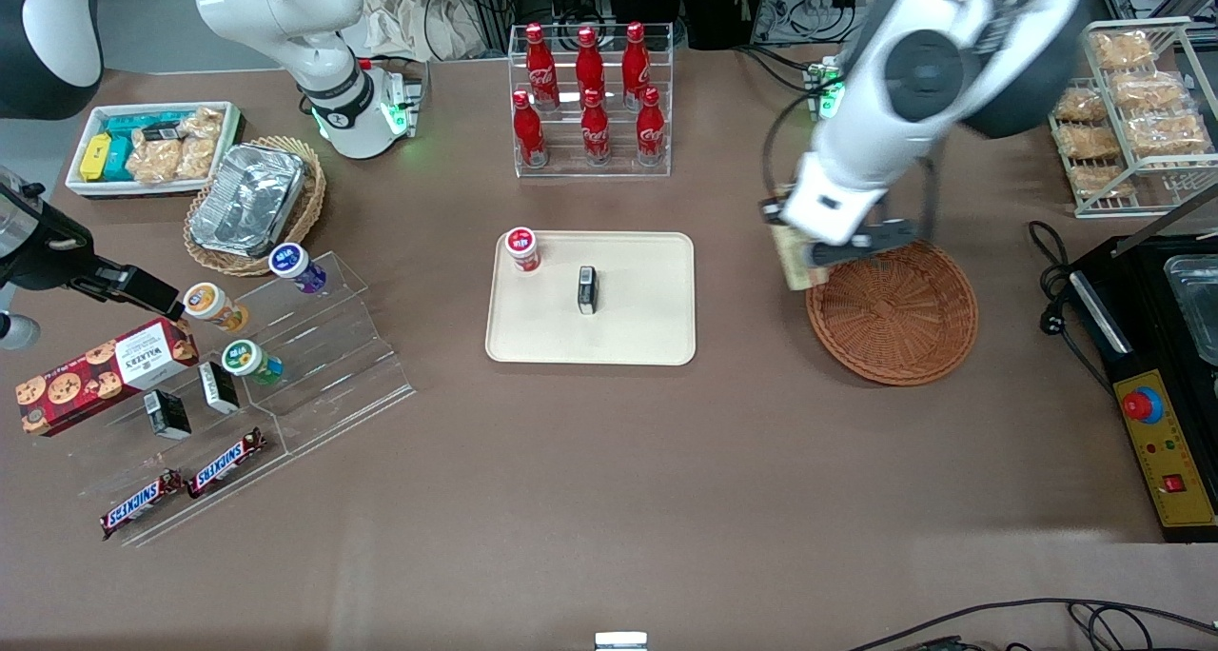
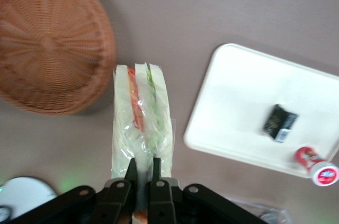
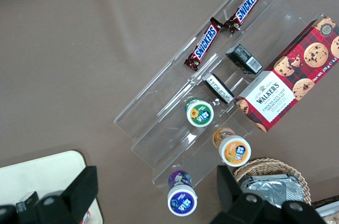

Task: Place sandwich from basket to tray
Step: 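Carry the sandwich with the left gripper over to the white tray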

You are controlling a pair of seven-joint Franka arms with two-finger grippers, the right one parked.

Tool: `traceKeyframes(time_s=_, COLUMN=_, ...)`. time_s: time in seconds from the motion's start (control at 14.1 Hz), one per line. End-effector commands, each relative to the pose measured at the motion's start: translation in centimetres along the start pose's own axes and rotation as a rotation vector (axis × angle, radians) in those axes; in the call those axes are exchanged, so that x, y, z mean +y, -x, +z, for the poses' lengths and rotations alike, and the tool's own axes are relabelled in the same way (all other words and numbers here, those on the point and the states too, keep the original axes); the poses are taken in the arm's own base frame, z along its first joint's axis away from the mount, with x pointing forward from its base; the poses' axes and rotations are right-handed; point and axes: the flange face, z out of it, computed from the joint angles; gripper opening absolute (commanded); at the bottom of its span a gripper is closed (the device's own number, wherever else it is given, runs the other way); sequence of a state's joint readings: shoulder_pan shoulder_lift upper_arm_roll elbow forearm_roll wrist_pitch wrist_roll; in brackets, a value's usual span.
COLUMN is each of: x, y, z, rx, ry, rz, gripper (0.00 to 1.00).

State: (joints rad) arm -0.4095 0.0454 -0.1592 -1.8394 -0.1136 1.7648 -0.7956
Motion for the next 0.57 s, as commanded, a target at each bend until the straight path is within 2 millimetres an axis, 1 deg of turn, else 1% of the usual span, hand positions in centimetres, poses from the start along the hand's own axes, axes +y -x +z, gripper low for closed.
traceKeyframes(time_s=0.0, x=3.5, y=0.3, z=2.4, rx=-0.015, ry=0.032, rz=-0.013, gripper=0.0)
traceKeyframes(time_s=0.07, x=5.0, y=0.6, z=3.7, rx=-0.004, ry=0.044, rz=0.006, gripper=0.0)
traceKeyframes(time_s=0.14, x=6.4, y=0.8, z=5.4, rx=0.001, ry=0.054, rz=0.025, gripper=0.0)
traceKeyframes(time_s=0.21, x=7.5, y=1.0, z=6.6, rx=0.015, ry=0.07, rz=0.037, gripper=0.0)
traceKeyframes(time_s=0.35, x=9.4, y=1.6, z=9.0, rx=0.02, ry=0.098, rz=0.035, gripper=0.0)
traceKeyframes(time_s=0.42, x=10.1, y=1.4, z=10.3, rx=0.028, ry=0.11, rz=0.031, gripper=0.0)
traceKeyframes(time_s=0.5, x=11.0, y=1.6, z=11.7, rx=0.034, ry=0.116, rz=0.042, gripper=0.0)
